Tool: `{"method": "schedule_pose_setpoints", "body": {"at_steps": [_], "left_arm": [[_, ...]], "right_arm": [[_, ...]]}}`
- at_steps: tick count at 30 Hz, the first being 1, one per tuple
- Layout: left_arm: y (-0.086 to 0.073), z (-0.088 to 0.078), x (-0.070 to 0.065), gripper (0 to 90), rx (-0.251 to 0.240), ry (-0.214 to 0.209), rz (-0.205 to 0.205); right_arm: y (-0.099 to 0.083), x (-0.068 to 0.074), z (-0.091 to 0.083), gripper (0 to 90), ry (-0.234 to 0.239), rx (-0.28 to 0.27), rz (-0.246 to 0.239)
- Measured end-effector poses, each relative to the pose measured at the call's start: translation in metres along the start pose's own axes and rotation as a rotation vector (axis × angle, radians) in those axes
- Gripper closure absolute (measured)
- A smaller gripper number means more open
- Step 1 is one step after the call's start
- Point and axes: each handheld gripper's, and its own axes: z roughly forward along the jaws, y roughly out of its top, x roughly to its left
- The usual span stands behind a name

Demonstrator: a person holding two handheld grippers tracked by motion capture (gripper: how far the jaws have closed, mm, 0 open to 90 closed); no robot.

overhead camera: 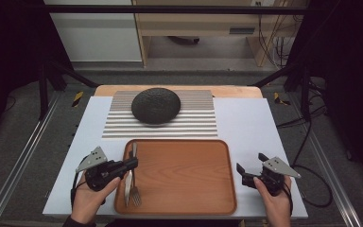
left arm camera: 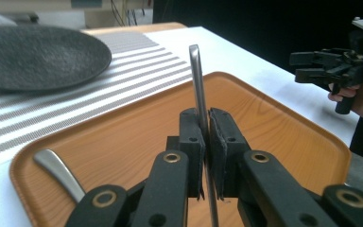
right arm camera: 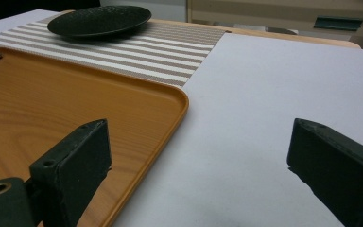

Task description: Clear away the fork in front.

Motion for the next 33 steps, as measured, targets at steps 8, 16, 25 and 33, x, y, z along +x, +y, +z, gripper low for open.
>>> {"method": "schedule_pose_setpoints", "body": {"at_steps": [8,16,25,33], "left_arm": [[-0.003,0.026,0.018,82.0,0.040,0.017,-0.047],[-0.005,0.050,0.034,80.5,0.074,0.061,-0.083],[-0.013,0.054,0.042,79.2,0.088,0.089,-0.121],[-0.013,0.055,0.044,78.5,0.104,0.109,-0.130]], "right_arm": [[-0.001,0.000,0.001,7.0,0.008,0.003,-0.005],[-0.003,-0.001,0.001,6.9,0.013,0.011,0.005],[-0.004,-0.001,0.001,6.9,0.015,0.009,0.014],[-0.004,-0.002,0.001,6.9,0.017,0.011,0.013]]}}
